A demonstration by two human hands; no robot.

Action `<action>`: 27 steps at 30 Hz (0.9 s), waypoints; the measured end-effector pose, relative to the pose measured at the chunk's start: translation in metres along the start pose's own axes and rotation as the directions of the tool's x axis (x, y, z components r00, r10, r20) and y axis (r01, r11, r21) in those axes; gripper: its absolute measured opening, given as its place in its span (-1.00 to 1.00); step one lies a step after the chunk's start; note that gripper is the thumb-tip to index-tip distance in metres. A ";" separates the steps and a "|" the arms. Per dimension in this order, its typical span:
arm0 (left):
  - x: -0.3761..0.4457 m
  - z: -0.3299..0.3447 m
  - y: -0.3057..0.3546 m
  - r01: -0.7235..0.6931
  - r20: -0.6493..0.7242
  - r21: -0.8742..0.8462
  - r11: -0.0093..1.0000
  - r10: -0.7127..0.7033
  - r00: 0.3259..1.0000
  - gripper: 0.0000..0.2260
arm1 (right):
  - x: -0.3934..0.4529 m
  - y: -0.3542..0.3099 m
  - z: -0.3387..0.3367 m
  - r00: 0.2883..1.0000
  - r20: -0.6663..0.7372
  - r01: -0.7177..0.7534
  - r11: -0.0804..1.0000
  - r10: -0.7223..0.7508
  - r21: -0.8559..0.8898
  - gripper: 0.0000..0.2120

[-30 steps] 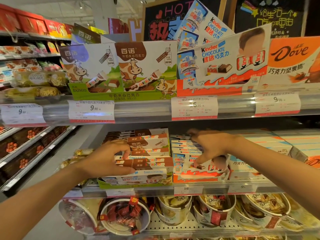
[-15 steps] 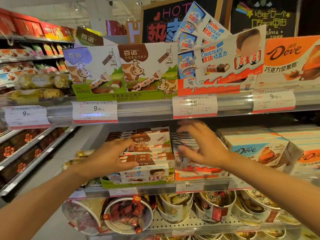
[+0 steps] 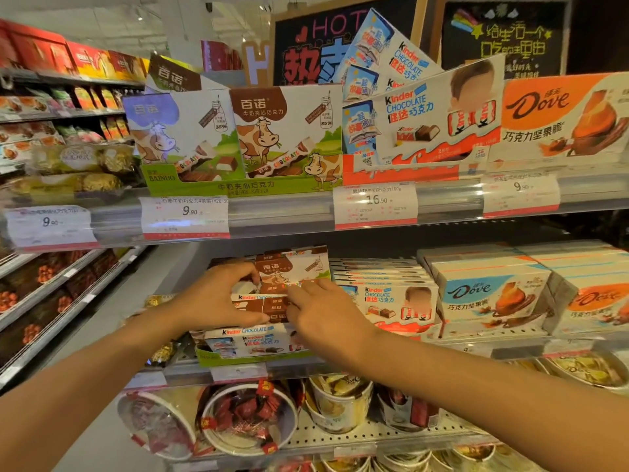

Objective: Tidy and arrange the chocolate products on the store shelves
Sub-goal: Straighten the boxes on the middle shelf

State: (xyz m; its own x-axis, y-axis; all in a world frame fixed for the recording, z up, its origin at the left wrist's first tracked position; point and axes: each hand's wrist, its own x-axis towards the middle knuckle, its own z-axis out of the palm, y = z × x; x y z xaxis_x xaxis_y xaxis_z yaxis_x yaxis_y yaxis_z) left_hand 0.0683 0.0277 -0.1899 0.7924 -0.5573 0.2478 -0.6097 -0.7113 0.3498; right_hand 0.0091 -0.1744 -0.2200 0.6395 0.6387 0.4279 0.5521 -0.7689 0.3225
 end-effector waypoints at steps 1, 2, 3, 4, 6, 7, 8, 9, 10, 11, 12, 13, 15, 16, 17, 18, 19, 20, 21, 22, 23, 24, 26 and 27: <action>-0.001 0.000 0.000 0.024 0.012 -0.050 0.998 -0.023 1.000 -0.46 | 0.001 0.000 -0.001 1.000 0.020 0.003 1.000 -0.003 0.016 -0.74; -0.001 0.000 0.001 0.044 0.026 -0.090 0.995 -0.042 0.999 -0.37 | 0.001 0.000 -0.002 0.999 0.046 0.005 0.999 -0.007 0.035 -0.75; -0.002 -0.001 0.001 0.056 0.042 -0.114 0.992 -0.052 0.998 -0.29 | 0.002 0.000 -0.004 0.997 0.073 0.004 0.999 -0.007 0.048 -0.75; -0.001 -0.001 0.001 0.063 0.056 -0.121 0.991 -0.057 0.997 -0.25 | 0.003 0.000 -0.007 0.995 0.095 0.004 0.998 -0.010 0.056 -0.74; -0.002 -0.001 0.003 0.078 0.088 -0.133 0.988 -0.067 0.994 -0.29 | 0.005 0.003 -0.014 0.991 0.130 -0.001 0.994 -0.013 0.107 -0.71; -0.002 -0.002 0.004 0.088 0.098 -0.152 0.984 -0.073 0.992 -0.33 | 0.004 0.005 -0.019 0.991 0.133 -0.012 0.988 -0.010 0.157 -0.69; -0.002 -0.002 0.005 0.089 0.099 -0.185 0.979 -0.072 0.993 -0.36 | 0.003 0.009 -0.025 0.992 0.127 -0.023 0.975 -0.005 0.221 -0.69; -0.002 -0.003 0.007 0.097 0.099 -0.221 0.970 -0.076 0.992 -0.38 | 0.001 0.014 -0.031 0.992 0.126 -0.037 0.957 0.000 0.289 -0.70; -0.001 -0.005 0.008 0.094 0.105 -0.230 0.969 -0.072 0.992 -0.43 | -0.002 0.019 -0.037 0.990 0.141 -0.058 0.934 0.009 0.352 -0.74; -0.001 -0.006 0.012 0.092 0.120 -0.221 0.971 -0.067 0.991 -0.51 | -0.006 0.025 -0.045 0.987 0.160 -0.082 0.910 0.018 0.407 -0.78; -0.002 -0.007 0.014 0.094 0.150 -0.212 0.973 -0.063 0.987 -0.60 | -0.009 0.031 -0.053 0.986 0.167 -0.104 0.882 0.029 0.459 -0.81; -0.003 -0.007 0.015 0.101 0.177 -0.232 0.967 -0.060 0.982 -0.68 | -0.012 0.039 -0.061 0.986 0.158 -0.123 0.851 0.048 0.511 -0.82; -0.008 -0.006 0.013 0.085 0.175 -0.328 0.941 -0.028 0.984 -0.57 | -0.019 0.060 -0.075 0.986 0.141 -0.158 0.796 0.092 0.584 -0.84; -0.009 -0.004 0.011 0.080 0.164 -0.330 0.941 -0.026 0.986 -0.53 | -0.022 0.072 -0.081 0.984 0.145 -0.172 0.789 0.106 0.590 -0.82; -0.010 -0.003 0.011 0.078 0.158 -0.309 0.948 -0.029 0.987 -0.47 | -0.026 0.085 -0.085 0.979 0.172 -0.192 0.792 0.111 0.579 -0.81; -0.009 -0.001 0.009 0.084 0.154 -0.257 0.963 -0.045 0.987 -0.41 | -0.030 0.098 -0.087 0.968 0.224 -0.222 0.802 0.114 0.554 -0.80; -0.007 -0.001 0.009 0.095 0.142 -0.222 0.970 -0.064 0.988 -0.39 | -0.034 0.108 -0.087 0.951 0.288 -0.254 0.817 0.113 0.518 -0.81; -0.005 -0.002 0.011 0.101 0.137 -0.199 0.975 -0.074 0.988 -0.43 | -0.038 0.117 -0.085 0.929 0.353 -0.278 0.834 0.107 0.477 -0.82; -0.004 -0.003 0.015 0.105 0.133 -0.171 0.980 -0.083 0.988 -0.50 | -0.042 0.122 -0.080 0.905 0.412 -0.296 0.848 0.102 0.440 -0.84; -0.004 -0.004 0.019 0.106 0.129 -0.147 0.983 -0.087 0.988 -0.53 | -0.046 0.126 -0.075 0.881 0.462 -0.317 0.856 0.106 0.408 -0.86; -0.004 -0.005 0.021 0.105 0.121 -0.149 0.983 -0.088 0.989 -0.51 | -0.048 0.128 -0.070 0.859 0.498 -0.339 0.857 0.114 0.388 -0.88; -0.004 -0.004 0.019 0.105 0.115 -0.155 0.982 -0.088 0.989 -0.50 | -0.051 0.130 -0.065 0.845 0.520 -0.359 0.852 0.123 0.382 -0.90; -0.006 -0.001 0.017 0.122 0.107 -0.166 0.978 -0.106 0.989 -0.49 | -0.055 0.135 -0.060 0.836 0.534 -0.382 0.835 0.129 0.396 -0.87; -0.007 -0.001 0.015 0.135 0.108 -0.165 0.977 -0.118 0.987 -0.46 | -0.056 0.137 -0.060 0.832 0.539 -0.387 0.834 0.133 0.392 -0.84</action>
State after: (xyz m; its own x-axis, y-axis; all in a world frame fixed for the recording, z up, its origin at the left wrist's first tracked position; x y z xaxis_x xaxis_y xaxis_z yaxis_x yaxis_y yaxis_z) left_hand 0.0539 0.0210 -0.1858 0.8524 -0.5120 0.1059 -0.4854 -0.6997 0.5242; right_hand 0.0170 -0.3174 -0.1492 0.8938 0.4451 -0.0557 0.4227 -0.8772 -0.2277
